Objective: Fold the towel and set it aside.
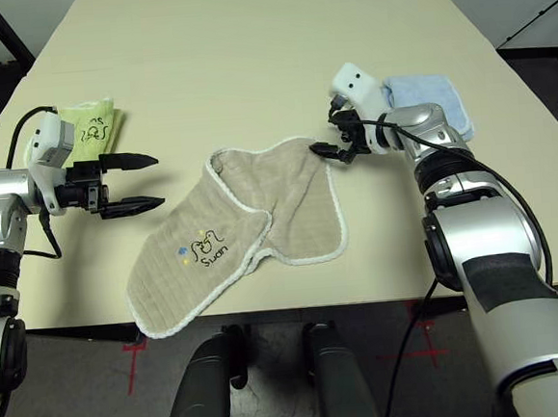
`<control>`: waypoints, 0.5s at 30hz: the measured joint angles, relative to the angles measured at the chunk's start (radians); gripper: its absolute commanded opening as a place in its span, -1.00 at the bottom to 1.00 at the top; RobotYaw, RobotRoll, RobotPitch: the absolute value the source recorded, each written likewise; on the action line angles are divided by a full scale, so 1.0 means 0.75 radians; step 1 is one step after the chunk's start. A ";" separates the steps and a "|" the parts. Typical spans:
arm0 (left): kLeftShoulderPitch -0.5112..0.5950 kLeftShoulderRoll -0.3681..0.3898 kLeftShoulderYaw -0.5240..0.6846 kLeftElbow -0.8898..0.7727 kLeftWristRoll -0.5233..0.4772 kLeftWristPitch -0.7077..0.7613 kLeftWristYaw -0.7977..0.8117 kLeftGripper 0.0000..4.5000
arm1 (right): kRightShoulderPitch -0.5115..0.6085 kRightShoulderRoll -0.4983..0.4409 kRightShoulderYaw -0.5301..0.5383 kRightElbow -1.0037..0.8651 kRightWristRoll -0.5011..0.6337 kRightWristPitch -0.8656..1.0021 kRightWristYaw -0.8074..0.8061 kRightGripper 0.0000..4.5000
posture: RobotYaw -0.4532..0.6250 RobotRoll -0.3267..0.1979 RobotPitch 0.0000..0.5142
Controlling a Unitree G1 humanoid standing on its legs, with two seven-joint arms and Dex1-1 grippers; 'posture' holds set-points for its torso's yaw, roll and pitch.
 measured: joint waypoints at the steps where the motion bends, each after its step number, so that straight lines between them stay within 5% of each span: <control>1: 0.007 0.001 0.000 -0.012 -0.003 0.005 0.001 0.98 | -0.006 0.001 0.004 0.003 -0.006 0.008 -0.003 1.00 | 0.13 0.25 -0.05; 5: 0.022 0.006 0.000 -0.052 -0.008 0.017 0.002 0.98 | -0.026 0.001 0.026 0.005 -0.028 0.035 0.005 1.00 | 0.13 0.25 -0.05; 8: 0.028 0.014 0.000 -0.076 -0.009 0.024 0.002 1.00 | -0.027 0.002 0.025 0.005 -0.026 0.051 0.022 0.72 | 0.13 0.25 -0.06; 15: 0.028 0.018 -0.001 -0.076 -0.009 0.025 0.001 1.00 | -0.026 -0.001 0.009 0.004 -0.008 0.074 0.071 -0.42 | 0.11 0.25 -0.10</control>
